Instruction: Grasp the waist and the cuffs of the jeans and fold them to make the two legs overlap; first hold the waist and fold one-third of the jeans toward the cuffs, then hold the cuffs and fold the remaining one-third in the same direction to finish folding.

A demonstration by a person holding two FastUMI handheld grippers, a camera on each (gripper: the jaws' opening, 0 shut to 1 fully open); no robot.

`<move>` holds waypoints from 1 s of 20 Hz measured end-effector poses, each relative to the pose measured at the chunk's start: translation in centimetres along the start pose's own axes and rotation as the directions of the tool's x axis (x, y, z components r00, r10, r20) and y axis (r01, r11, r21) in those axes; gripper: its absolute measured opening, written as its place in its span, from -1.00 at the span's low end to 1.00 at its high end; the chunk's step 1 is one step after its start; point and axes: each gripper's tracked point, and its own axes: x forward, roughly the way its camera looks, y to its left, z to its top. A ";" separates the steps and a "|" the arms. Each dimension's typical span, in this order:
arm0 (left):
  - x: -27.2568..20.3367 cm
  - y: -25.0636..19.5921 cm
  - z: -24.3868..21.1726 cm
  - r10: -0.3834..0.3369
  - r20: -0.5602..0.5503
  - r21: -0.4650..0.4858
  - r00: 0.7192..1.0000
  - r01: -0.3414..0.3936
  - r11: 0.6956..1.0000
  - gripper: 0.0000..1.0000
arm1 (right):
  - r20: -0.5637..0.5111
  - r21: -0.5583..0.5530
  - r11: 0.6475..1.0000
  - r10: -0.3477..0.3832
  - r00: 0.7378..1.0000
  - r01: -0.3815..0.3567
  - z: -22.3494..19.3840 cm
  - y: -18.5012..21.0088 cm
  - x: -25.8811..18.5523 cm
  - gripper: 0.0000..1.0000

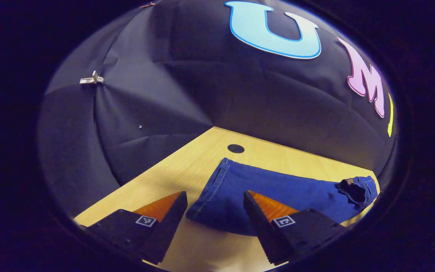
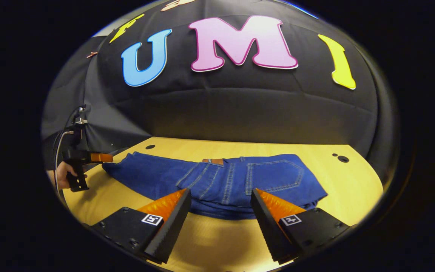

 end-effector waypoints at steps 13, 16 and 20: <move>2.9 -2.5 -2.7 -0.122 -0.122 0.052 0.985 0.129 0.990 0.03 | -0.111 0.065 0.996 -0.058 0.992 0.065 -4.2 -4.2 -2.4 0.94; 3.1 -2.5 -2.6 -0.137 -0.113 0.007 0.984 0.138 0.990 -0.69 | -0.111 0.054 0.996 -0.062 0.992 0.068 -4.4 -4.7 -2.3 0.94; 2.0 -3.1 -2.2 -0.111 -0.117 -0.015 0.987 0.110 0.994 -0.83 | -0.093 0.057 0.995 -0.075 0.993 0.081 -3.4 -5.5 -2.2 0.94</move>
